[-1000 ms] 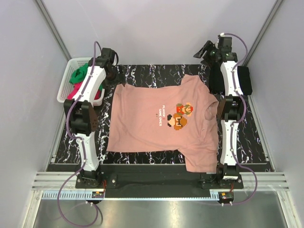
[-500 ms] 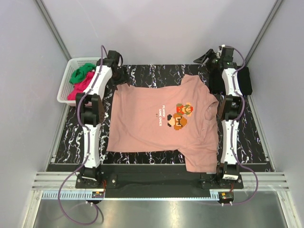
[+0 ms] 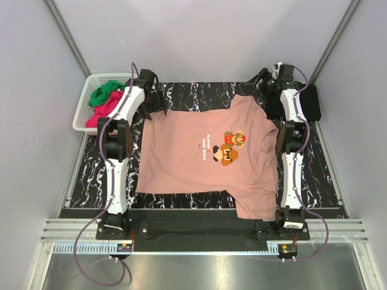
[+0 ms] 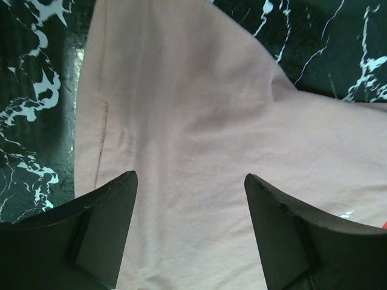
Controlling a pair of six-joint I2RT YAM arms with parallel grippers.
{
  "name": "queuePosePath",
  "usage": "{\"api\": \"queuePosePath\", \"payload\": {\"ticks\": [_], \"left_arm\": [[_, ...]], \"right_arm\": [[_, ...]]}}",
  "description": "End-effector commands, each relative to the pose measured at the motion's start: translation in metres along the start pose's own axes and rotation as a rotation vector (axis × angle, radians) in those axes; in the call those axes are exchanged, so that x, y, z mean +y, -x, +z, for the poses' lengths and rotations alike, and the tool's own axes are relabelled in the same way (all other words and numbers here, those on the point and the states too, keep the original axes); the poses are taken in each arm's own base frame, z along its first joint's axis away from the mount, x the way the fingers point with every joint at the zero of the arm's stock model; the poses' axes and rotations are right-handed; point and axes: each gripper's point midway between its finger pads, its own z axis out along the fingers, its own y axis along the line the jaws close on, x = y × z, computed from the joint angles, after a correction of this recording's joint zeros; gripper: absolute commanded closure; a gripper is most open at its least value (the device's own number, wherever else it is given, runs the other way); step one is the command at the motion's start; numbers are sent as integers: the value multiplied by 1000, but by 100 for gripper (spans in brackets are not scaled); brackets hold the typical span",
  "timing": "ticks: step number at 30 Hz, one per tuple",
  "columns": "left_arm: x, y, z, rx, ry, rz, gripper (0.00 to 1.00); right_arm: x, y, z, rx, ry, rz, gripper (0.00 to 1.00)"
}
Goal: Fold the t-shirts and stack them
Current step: Fold the tshirt
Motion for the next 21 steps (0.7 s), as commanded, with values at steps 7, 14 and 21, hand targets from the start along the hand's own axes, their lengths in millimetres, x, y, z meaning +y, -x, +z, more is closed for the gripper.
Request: {"api": "queuePosePath", "payload": {"ticks": [7,14,21], "left_arm": [[-17,8,-37,-70,-63,62,25],[-12,-1,-36,-54,-43,77,26],[-15,-2,-31,-48,-44,87,27]], "right_arm": [[-34,4,-8,-34,-175,-56,22],[-41,6,-8,-38,-179,-50,21],[-44,20,-17,-84,-221,-86,21]]}}
